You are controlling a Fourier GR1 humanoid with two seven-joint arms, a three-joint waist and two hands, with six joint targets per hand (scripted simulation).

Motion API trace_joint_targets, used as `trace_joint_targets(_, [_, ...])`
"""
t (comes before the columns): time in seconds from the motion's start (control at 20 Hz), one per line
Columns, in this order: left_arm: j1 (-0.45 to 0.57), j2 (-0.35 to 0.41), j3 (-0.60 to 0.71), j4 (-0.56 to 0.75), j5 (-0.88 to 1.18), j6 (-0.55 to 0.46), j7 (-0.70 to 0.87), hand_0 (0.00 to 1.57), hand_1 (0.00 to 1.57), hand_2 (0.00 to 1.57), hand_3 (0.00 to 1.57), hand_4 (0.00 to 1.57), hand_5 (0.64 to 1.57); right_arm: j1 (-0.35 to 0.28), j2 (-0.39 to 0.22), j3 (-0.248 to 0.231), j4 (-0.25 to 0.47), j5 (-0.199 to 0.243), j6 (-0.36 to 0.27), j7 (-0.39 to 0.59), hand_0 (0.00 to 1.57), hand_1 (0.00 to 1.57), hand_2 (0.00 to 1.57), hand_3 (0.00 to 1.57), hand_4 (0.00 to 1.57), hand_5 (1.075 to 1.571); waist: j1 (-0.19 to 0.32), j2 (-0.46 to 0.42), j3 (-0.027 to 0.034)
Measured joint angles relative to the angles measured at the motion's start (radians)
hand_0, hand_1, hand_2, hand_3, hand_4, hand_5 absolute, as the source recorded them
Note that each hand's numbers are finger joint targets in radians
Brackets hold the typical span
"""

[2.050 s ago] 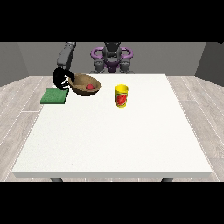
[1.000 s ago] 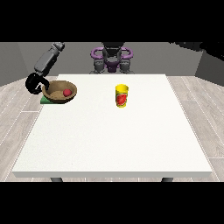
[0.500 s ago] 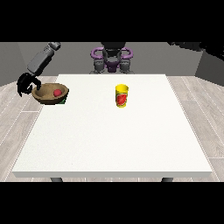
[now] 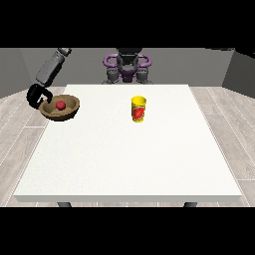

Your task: Pick the cup and pour the ball into the bowl, then pick the bowl and place it on the pad

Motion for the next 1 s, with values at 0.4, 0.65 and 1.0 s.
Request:
trace_joint_targets(0.4, [0.027,0.003,-0.017,0.064,-0.021,-0.008,-0.002,0.0,0.0,0.0,0.0,0.65,1.539,-0.016,-0.011,-0.014,0.037,-0.029,0.007,0.143,1.03,1.03,0.99,0.69,0.0,1.562,-0.015,-0.088,-0.0001])
trace_joint_targets(0.65, [0.014,0.033,-0.005,0.086,-0.005,-0.026,-0.006,0.0,0.0,0.0,0.0,0.76,1.544,-0.028,-0.042,-0.015,0.046,-0.024,-0.026,0.177,0.0,0.0,0.0,0.0,0.0,1.485,-0.005,-0.074,-0.0001])
trace_joint_targets(1.0, [0.034,-0.075,-0.102,-0.007,0.031,0.037,0.12,0.0,0.0,0.0,0.0,0.98,1.57,-0.061,-0.076,0.01,0.044,-0.01,0.006,0.27,0.0,0.0,0.0,0.0,0.7,1.219,-0.027,-0.277,-0.0001])
